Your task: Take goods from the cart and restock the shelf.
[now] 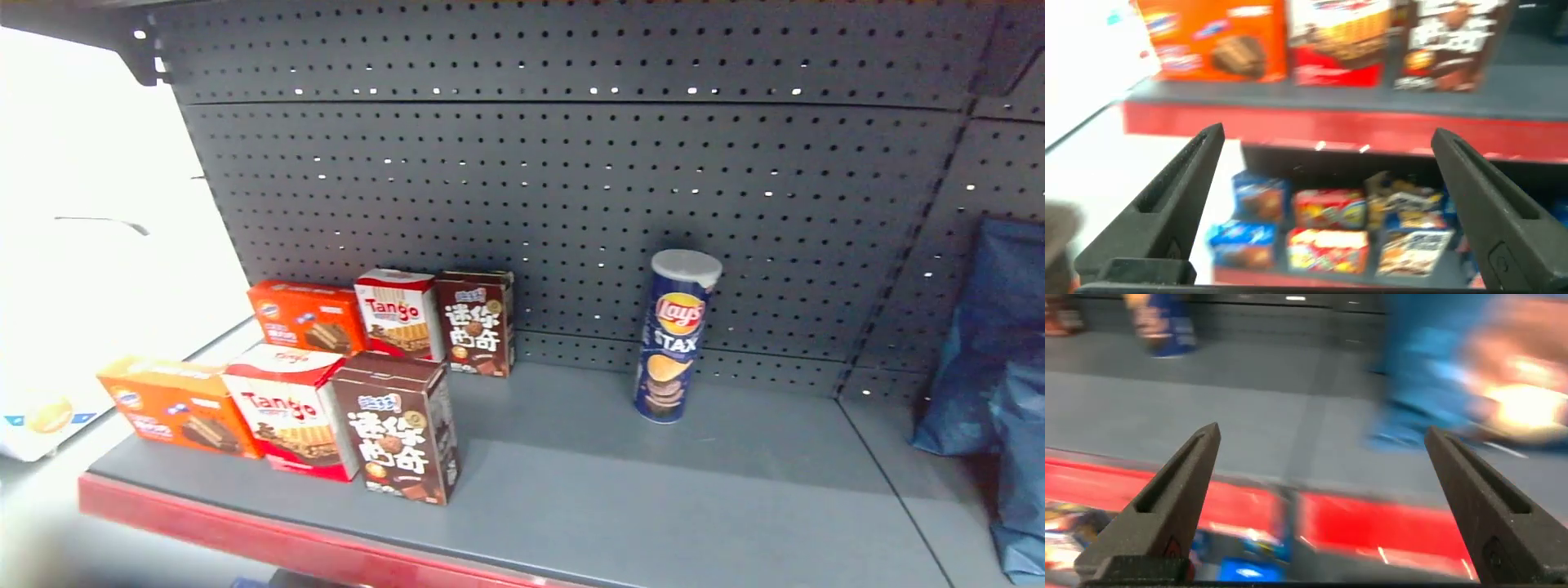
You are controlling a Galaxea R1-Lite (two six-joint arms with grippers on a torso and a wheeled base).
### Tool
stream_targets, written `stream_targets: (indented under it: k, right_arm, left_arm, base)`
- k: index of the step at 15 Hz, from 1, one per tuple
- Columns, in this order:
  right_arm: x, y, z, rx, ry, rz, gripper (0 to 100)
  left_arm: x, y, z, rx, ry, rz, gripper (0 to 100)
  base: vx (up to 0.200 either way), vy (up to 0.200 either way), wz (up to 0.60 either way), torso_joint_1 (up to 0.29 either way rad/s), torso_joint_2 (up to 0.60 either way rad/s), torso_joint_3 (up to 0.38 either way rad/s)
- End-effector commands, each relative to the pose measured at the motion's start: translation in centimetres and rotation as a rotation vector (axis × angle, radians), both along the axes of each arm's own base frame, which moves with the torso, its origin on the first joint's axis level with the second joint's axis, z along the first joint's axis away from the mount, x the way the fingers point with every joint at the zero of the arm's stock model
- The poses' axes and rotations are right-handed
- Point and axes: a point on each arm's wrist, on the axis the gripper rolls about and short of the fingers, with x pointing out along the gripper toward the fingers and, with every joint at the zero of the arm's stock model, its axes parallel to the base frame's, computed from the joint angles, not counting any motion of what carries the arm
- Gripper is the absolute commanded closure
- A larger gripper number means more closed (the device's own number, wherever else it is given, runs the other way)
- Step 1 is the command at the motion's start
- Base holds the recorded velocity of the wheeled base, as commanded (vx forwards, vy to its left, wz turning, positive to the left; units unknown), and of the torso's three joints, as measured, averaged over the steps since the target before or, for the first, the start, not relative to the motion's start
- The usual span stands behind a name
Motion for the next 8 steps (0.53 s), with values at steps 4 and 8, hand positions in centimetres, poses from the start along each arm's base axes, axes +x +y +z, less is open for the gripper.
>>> stream_targets:
  k: [4,8]
  right_arm:
    - [0.01,0.00,0.01,0.000,0.001,0.001,0]
    - [0.01,0.00,0.01,0.000,0.001,0.001,0]
  left_arm:
    - [0.00,0.00,0.01,0.000,-0.001,0.001,0]
    - [0.00,0.00,0.01,-0.003,-0.001,0.004,0]
  base:
    - [0.000,0.000,0.60,0.002,0.00,0.006]
    - [0.000,0.000,0.60,0.001,0.00,0.000]
